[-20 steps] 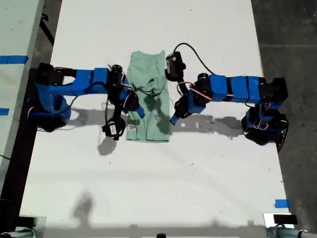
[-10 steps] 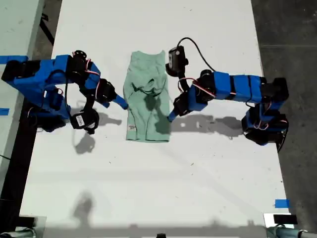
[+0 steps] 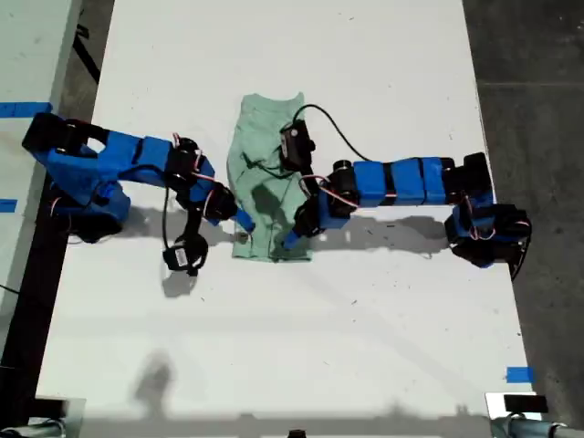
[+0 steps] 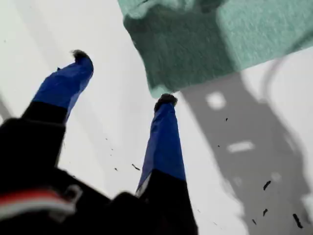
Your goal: Fold tshirt
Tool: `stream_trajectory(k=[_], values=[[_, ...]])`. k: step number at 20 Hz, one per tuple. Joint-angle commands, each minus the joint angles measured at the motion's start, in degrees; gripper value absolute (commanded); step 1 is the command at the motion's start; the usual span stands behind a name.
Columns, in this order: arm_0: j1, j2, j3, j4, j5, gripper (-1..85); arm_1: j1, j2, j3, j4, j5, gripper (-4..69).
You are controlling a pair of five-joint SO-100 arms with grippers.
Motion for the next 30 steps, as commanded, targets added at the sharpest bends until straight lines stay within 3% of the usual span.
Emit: stream_trajectory(k=[1, 5, 8, 10, 11, 12, 17, 24, 30], values=[[1.14, -5.8, -1.32, -4.75, 0.0, 31.3, -0.35, -1.41, -4.31, -2.46, 0.97, 30.8], [0.53, -16.7, -2.72, -7.29, 1.93, 29.7, 1.14, -7.03, -4.31, -4.92, 0.88, 31.7], [1.05, -27.42, -12.48, -2.9, 4.48, 23.9, 2.64, -12.92, -5.1, -6.24, 1.67, 27.6], [1.23, -34.37, -21.09, 3.25, 5.45, 9.9, 3.08, -17.93, -8.61, -5.1, 1.49, 16.5], [1.41, -38.14, -26.02, 6.86, 5.89, 1.2, 3.08, -18.02, -9.14, -4.83, 0.88, 3.0], [1.76, -41.48, -31.11, 10.37, 5.98, 0.1, 3.08, -18.11, -9.23, -4.83, 0.62, -1.1], [2.99, -44.03, -43.59, 17.58, 5.54, 0.0, 1.58, -14.68, -9.32, -0.7, -0.7, -1.0], [11.16, -31.99, -47.29, 17.58, 3.78, 0.0, -9.14, 0.62, -9.32, 11.95, 2.11, -1.0], [17.4, -26.28, -48.43, 15.82, 0.7, 0.0, -13.45, 3.69, -8.79, 8.7, 5.63, -1.0]])
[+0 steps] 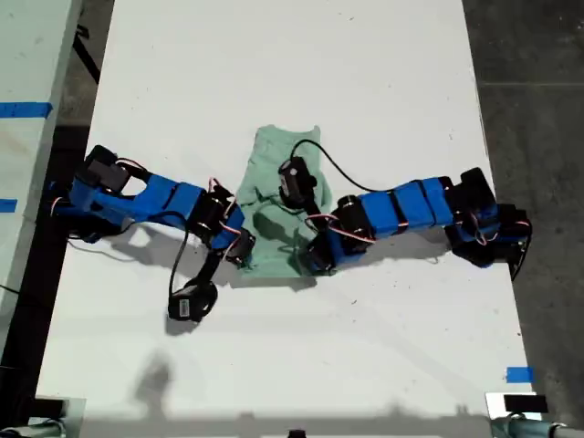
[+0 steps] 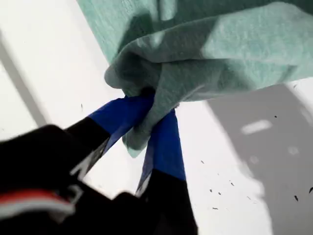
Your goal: Fold tshirt
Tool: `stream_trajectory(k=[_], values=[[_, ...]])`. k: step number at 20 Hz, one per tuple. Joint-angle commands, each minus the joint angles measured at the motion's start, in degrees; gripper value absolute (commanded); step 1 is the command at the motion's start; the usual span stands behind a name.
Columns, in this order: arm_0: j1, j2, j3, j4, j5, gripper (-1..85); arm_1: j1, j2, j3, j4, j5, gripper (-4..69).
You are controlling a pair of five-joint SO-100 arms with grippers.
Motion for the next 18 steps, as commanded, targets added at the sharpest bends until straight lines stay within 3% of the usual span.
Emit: stream_trajectory(k=[1, 5, 10, 18], values=[[2.46, 5.19, -1.58, 0.18, -1.14, 0.0, -0.62, 5.45, -0.7, -1.14, 0.53, -1.0], [-2.99, 12.39, -1.23, -0.62, -0.09, 0.1, 6.42, 6.68, -0.26, -2.11, -3.6, -1.0], [-19.78, 19.69, 0.79, 1.05, 9.76, 0.1, 20.83, 10.02, 1.67, -2.11, -12.3, -1.0], [-35.86, 12.74, 0.97, -4.04, 21.27, 0.1, 34.89, 6.68, 3.87, -11.07, -20.21, -1.0]])
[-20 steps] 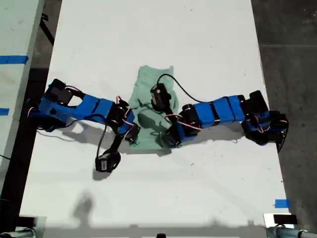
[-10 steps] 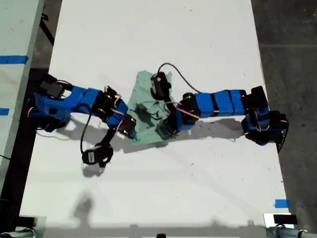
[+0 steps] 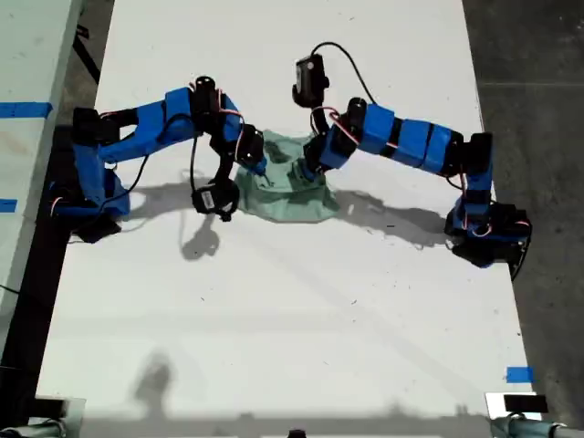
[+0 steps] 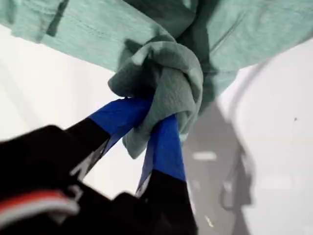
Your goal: Fold tshirt
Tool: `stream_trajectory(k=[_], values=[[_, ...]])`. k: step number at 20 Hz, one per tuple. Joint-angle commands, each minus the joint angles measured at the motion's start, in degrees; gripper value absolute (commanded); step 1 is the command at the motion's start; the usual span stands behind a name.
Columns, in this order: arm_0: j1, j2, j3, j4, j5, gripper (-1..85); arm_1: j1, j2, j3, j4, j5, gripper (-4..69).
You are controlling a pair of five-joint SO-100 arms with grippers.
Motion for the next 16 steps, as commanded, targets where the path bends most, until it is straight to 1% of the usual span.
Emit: stream_trajectory(k=[1, 2, 3, 4, 5, 6, 7, 8, 10, 12, 14, 16], values=[[-4.48, 1.14, -1.41, -2.64, 3.25, 0.1, 4.04, 2.2, -0.7, -3.43, -2.37, -1.2], [-6.86, 1.41, -1.49, -2.81, 4.22, 1.0, 6.24, 2.29, -0.7, -3.25, -2.64, 3.0], [-10.11, 2.02, -1.76, -2.02, 5.54, 17.0, 9.14, 2.64, -0.7, -2.64, -2.46, 19.1], [-14.06, 3.69, -1.41, -1.67, 7.21, 28.5, 12.66, 3.78, -0.7, -1.85, -3.96, 22.8], [-18.63, 5.71, -0.7, -1.41, 8.17, 29.4, 16.96, 5.54, -0.7, -0.53, -4.92, 28.2], [-23.12, 7.91, -0.7, -1.14, 10.2, 29.8, 21.36, 7.65, -0.7, 1.14, -5.98, 32.2], [-26.89, 10.28, -0.62, -0.62, 11.25, 30.0, 25.49, 9.93, -0.35, 2.29, -8.96, 51.5], [-29.79, 12.66, -0.53, -0.44, 12.57, 30.1, 29.79, 12.22, -0.44, 4.92, -10.37, 52.0], [-33.66, 18.02, 1.41, 0.09, 13.27, 30.2, 36.83, 18.28, 2.81, 9.14, -13.27, 47.1], [-34.8, 24.43, 7.12, -1.76, 13.45, 30.1, 41.4, 27.33, 11.6, 10.02, -15.21, 44.4], [-34.37, 32.61, 16.88, -5.1, 13.18, 29.4, 43.15, 37.97, 23.55, 9.49, -15.47, 37.5], [-31.99, 45.79, 33.4, -11.95, 12.22, 26.9, 42.28, 50.01, 36.65, 8.09, -14.5, 30.9]])
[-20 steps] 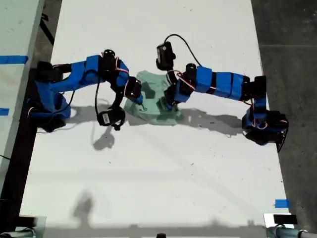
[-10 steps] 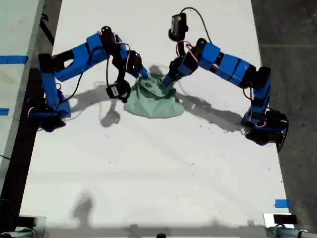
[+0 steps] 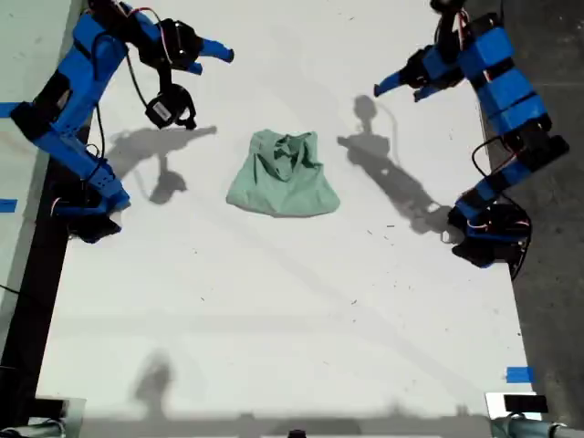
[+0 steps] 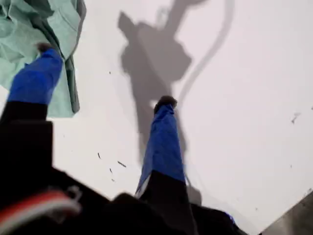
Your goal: Fold tshirt
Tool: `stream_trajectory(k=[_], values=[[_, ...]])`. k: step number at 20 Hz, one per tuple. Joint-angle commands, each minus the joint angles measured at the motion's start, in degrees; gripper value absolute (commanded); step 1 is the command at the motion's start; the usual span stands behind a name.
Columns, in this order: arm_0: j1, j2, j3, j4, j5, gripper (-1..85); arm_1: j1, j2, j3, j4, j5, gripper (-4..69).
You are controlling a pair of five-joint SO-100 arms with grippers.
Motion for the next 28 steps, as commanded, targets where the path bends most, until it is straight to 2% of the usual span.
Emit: stream_trajectory(k=[1, 2, 4, 5, 7, 9, 12, 14, 18, 20, 25, 28], values=[[4.04, 20.92, 19.78, -8.26, -2.02, 24.3, -1.58, 19.6, 15.64, -2.02, 0.79, 27.9], [6.42, 27.25, 26.81, -9.58, -4.22, 21.5, -3.43, 26.02, 21.71, -2.2, 2.81, 26.9], [14.06, 38.85, 39.9, -12.13, -10.63, 8.7, -10.9, 37.88, 32.7, -2.81, 8.79, 25.2], [18.72, 44.47, 46.67, -13.97, -14.68, 4.5, -16.08, 43.42, 38.14, -3.78, 12.66, 20.2], [28.92, 58.27, 61.52, -19.34, -24.7, 2.3, -27.42, 54.4, 49.31, -7.29, 21.18, 7.5], [35.77, 75.5, 76.99, -23.82, -31.03, 0.1, -36.39, 64.34, 60.38, -12.57, 28.48, 0.2], [41.4, 100.11, 92.72, -23.73, -34.1, 0.1, -40.96, 74.18, 72.16, -15.73, 32.08, -1.2], [42.63, 104.94, 99.4, -24.08, -35.07, 0.1, -43.07, 70.22, 71.81, -21.71, 31.03, -1.2], [43.24, 104.94, 105.03, -26.19, -37.27, 0.4, -45.7, 35.07, 50.63, -37.35, 23.73, -1.1], [42.63, 105.03, 105.12, -26.46, -36.91, 2.2, -47.37, 16.0, 33.75, -40.78, 19.6, -1.1], [42.89, 105.03, 105.21, -26.98, -37.18, 4.8, -52.65, -25.66, -12.3, -34.45, 12.74, -1.1], [42.98, 105.03, 105.29, -27.07, -36.83, 4.0, -53.44, -36.39, -22.85, -32.52, 12.04, -1.1]])
